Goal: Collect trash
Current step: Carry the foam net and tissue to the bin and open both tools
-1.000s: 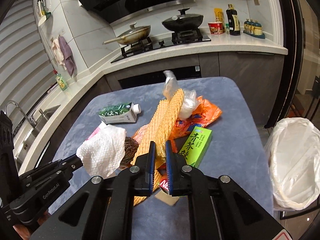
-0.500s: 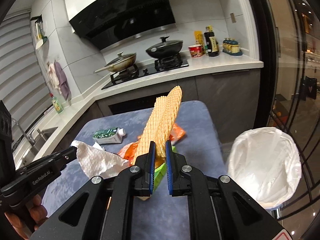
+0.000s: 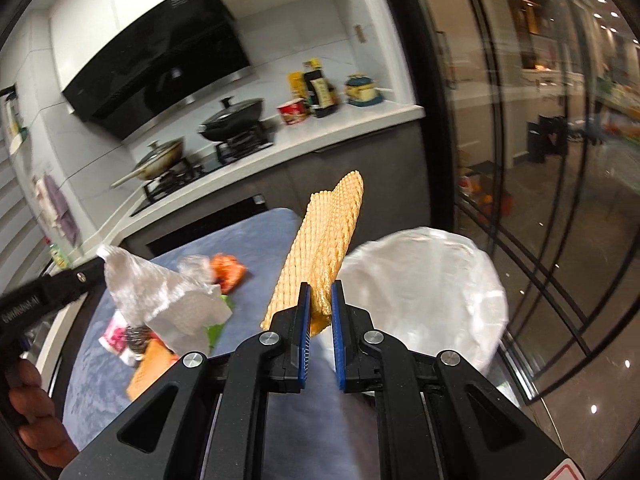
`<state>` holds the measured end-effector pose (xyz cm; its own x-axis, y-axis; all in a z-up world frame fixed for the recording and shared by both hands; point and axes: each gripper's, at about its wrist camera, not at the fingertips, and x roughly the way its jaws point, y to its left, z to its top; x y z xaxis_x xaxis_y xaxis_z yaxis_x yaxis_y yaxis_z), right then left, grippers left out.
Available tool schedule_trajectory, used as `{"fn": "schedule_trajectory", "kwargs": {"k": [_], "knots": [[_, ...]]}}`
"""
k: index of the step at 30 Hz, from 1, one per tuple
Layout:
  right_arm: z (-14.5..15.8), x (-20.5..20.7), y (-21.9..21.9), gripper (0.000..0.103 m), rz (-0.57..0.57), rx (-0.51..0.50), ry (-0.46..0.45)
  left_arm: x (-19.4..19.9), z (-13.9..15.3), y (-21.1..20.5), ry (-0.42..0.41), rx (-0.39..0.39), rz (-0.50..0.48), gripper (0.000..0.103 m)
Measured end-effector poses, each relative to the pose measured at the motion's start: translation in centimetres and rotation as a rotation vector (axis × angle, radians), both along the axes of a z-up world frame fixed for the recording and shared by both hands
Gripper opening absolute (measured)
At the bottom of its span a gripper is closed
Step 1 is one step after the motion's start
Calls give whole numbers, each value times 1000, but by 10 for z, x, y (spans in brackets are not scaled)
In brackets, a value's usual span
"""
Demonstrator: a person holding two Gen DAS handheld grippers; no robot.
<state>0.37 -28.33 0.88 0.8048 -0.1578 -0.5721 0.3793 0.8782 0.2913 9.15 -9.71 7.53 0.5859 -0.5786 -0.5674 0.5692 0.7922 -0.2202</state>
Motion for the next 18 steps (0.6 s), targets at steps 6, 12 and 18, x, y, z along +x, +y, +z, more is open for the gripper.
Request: {"fn": "schedule_trajectory", "kwargs": {"k": [6,12,18], "knots": [[-32,-15,-37,9,-79,35,60,-4,-9,-57,4,16,-89,1],[-61,-24,-62,9,-122,70,109,-2,-24,-104,32,48,-143,1],[-81,-26,-69,9,-140,99,143,0,-36,-138,44,81,-170,2]]}}
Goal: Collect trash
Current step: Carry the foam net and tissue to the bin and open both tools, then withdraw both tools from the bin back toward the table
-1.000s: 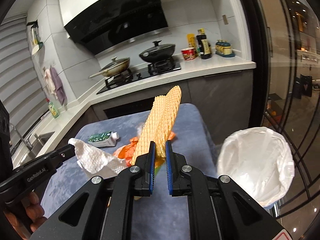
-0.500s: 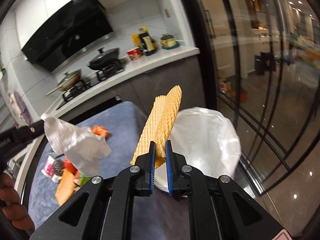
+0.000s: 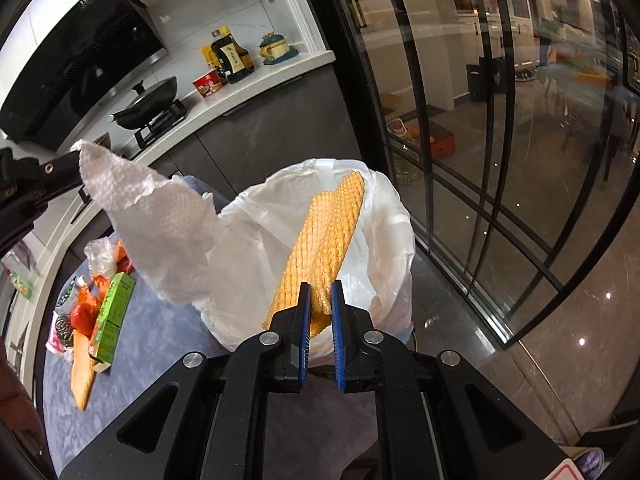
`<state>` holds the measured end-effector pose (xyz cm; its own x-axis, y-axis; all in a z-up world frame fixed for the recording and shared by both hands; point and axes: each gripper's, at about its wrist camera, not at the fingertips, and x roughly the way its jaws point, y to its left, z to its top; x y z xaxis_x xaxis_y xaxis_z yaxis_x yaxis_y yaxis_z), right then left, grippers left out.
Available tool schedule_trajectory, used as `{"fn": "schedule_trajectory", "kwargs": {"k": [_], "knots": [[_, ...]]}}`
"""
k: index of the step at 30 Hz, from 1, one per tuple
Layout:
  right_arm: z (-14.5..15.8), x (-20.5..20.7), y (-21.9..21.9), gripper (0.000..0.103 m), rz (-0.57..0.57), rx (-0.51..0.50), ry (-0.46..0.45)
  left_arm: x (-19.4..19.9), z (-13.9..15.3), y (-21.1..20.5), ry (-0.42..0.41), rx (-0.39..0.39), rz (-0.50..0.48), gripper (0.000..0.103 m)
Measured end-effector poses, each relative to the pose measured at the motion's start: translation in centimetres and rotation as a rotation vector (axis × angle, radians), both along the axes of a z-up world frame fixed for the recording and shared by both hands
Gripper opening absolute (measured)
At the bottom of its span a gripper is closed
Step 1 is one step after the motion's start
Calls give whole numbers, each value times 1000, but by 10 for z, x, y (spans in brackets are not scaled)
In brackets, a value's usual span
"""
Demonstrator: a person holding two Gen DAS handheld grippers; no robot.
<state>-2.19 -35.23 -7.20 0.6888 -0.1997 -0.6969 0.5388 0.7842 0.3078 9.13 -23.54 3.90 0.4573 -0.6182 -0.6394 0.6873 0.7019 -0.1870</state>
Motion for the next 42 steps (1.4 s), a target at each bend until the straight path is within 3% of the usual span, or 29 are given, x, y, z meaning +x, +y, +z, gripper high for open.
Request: {"fn": "schedule_trajectory", "kwargs": {"k": [9,13,15,17,18,27,30,37,42], "knots": [[-10,8,-8,10,1,21,13,7,-16,-25,21,44,-1,2],[-11,14,-7,15,7,22,10,12,-20,-28,21,56,13,4],[-10,15,-8,17,10,21,4,14,-21,-28,19,60,24,16],[-9,16,-7,22,8,20,1,15,-20,-25,11,58,48,41],[-9,16,-7,24,10,19,-2,16,-19,-22,3,54,61,42],[-3,16,-4,26,12,11,-15,27,-18,-4,14,46,102,44],[3,16,-1,26,20,2,-21,29,-16,6,15,38,122,49],[20,22,16,26,59,-19,-49,34,-10,42,18,11,189,50],[32,34,38,28,114,-39,-66,42,-8,80,29,-6,260,57]]}}
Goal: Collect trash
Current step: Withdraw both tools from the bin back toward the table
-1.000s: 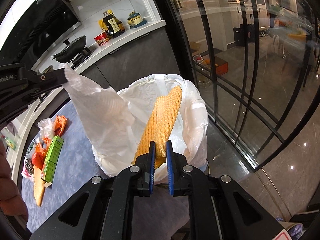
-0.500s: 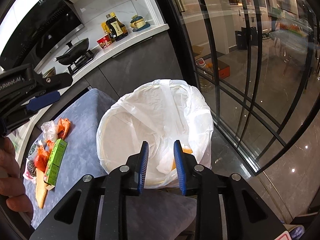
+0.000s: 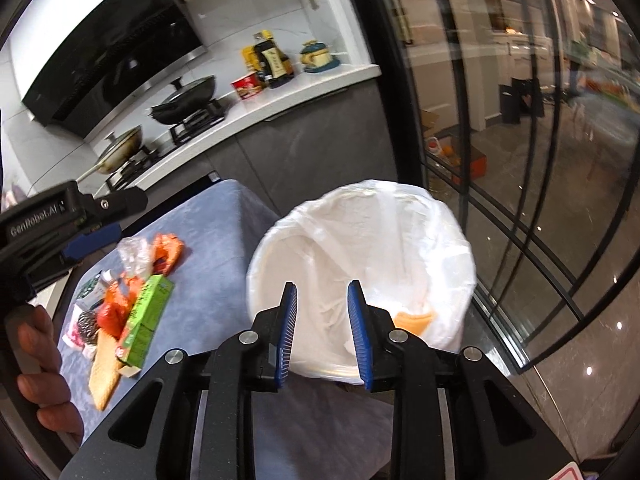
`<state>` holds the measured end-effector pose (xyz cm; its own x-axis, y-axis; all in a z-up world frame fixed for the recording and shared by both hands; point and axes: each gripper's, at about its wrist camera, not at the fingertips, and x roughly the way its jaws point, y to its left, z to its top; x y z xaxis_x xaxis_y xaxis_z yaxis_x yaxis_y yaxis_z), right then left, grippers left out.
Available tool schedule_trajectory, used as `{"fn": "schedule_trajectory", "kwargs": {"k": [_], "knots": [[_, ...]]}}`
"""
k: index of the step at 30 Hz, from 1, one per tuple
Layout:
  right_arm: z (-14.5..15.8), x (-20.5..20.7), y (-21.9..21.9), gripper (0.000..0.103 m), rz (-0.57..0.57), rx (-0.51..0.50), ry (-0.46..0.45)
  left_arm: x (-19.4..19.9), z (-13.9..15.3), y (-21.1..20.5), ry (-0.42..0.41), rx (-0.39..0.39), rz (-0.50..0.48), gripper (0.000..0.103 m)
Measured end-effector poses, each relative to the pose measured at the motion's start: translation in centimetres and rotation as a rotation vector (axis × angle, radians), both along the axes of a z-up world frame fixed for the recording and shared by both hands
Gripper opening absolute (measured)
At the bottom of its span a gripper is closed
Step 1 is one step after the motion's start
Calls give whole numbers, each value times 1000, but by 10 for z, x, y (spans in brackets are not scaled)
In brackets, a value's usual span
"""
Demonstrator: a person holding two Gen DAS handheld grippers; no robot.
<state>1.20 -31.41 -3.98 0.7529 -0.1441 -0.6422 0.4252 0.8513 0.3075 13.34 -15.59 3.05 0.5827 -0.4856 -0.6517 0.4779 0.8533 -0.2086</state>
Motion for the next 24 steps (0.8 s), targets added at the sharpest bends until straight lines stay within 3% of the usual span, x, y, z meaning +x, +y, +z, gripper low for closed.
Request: {"fn": "schedule_trajectory", "kwargs": {"k": [13,24], "knots": [[14,38,72,33,140,-36,-11,16,-5,112,25,-8,198,69],[11,78,131,38,248,-50,-2,32,-26,215,91,-11,395,75]]}}
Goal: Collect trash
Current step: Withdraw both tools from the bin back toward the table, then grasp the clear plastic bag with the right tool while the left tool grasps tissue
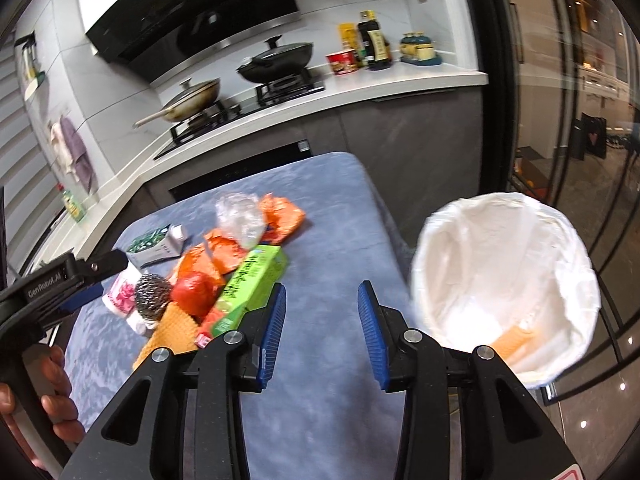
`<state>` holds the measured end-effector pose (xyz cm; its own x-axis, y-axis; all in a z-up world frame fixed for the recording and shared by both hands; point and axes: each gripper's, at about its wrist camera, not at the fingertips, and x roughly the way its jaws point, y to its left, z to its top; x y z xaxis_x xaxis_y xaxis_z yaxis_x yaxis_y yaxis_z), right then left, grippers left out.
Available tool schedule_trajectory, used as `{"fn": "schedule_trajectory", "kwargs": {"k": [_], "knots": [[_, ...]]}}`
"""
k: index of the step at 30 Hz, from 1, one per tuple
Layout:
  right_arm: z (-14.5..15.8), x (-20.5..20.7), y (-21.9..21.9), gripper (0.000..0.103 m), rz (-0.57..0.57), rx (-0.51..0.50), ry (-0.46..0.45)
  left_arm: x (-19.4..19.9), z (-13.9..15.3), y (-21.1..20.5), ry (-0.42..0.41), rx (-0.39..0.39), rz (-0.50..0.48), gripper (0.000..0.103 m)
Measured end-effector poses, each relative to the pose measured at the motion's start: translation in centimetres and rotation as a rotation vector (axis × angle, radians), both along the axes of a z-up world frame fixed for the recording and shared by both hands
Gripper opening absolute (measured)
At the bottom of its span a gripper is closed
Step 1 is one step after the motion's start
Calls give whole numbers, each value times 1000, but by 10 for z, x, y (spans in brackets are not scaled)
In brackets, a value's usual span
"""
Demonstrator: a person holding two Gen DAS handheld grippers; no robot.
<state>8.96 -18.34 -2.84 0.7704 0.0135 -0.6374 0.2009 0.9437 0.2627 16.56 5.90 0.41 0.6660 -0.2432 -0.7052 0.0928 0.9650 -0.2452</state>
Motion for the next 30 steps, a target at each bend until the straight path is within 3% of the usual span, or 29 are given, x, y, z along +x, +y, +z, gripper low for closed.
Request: {"fn": "schedule_trajectory", "kwargs": {"k": [5,12,23,30], "knots": [[1,24,22,48,37,-12,-14,12,-18,43,53,-22,90,77],[-2,66,48,53,78,-25,-22,29,-49,86,138,-59,183,77],[-23,121,67,53,103,-43,12,58,-101,119,299,-232,277,78],[-35,142,71,53,107,-45,33,65,-106,115,298,-252,265,76]]}}
